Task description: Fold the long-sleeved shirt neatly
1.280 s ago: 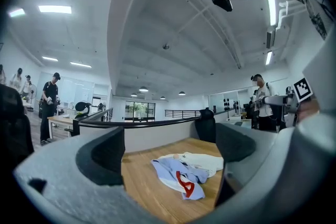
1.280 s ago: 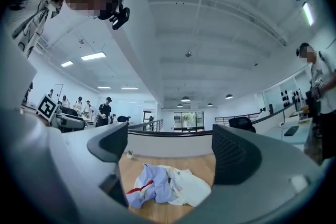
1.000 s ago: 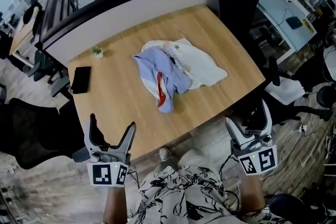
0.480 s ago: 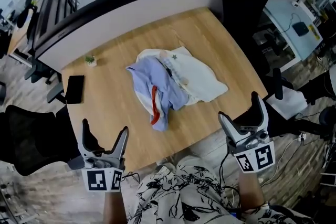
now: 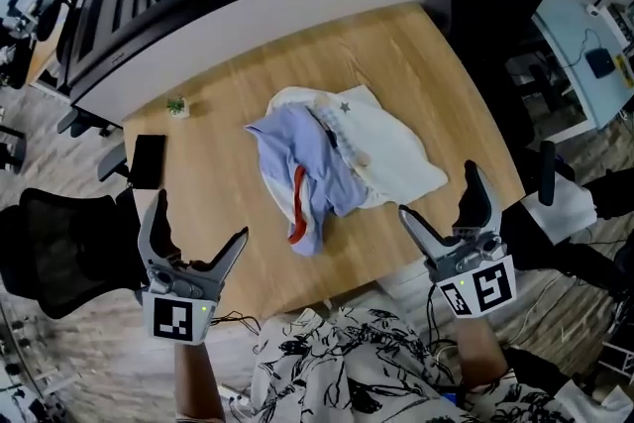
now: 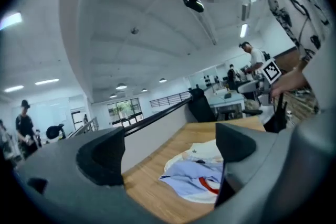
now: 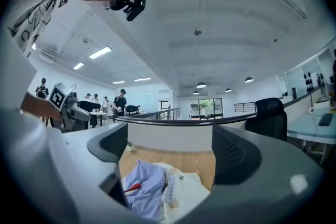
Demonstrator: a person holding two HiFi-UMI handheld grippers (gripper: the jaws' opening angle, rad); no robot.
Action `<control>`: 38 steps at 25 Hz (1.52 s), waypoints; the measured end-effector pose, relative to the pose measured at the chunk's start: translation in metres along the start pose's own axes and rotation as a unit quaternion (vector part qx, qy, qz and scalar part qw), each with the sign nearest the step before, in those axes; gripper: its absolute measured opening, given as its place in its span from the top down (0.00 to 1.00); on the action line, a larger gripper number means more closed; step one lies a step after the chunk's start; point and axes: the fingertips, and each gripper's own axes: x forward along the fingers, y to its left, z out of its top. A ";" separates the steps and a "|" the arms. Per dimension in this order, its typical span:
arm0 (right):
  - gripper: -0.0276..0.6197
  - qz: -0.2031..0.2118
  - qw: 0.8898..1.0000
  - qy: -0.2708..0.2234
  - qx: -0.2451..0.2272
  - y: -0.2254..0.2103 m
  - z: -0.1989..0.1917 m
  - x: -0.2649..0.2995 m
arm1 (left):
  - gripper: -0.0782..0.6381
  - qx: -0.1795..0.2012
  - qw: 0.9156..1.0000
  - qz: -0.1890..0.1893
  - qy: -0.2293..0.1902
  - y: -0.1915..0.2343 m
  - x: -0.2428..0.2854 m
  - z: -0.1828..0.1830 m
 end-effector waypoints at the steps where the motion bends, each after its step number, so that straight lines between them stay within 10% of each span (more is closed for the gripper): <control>1: 0.19 0.004 1.000 0.008 0.004 0.003 -0.008 0.005 | 0.15 0.022 0.999 -0.023 0.014 -0.002 0.010 -0.004; 11: 0.19 0.008 0.996 0.084 0.007 0.077 -0.093 0.038 | 0.15 0.184 0.946 -0.262 0.047 -0.023 0.097 -0.082; 20: 0.19 -0.010 0.981 0.191 0.012 0.154 -0.189 0.037 | 0.15 0.235 0.865 -0.431 0.101 -0.053 0.133 -0.190; 28: 0.19 -0.019 0.959 0.283 -0.016 0.201 -0.265 0.038 | 0.17 0.294 0.788 -0.527 0.123 -0.079 0.165 -0.251; 38: 0.24 -0.062 0.930 0.353 -0.084 0.235 -0.336 0.045 | 0.20 0.318 0.726 -0.587 0.166 -0.098 0.186 -0.303</control>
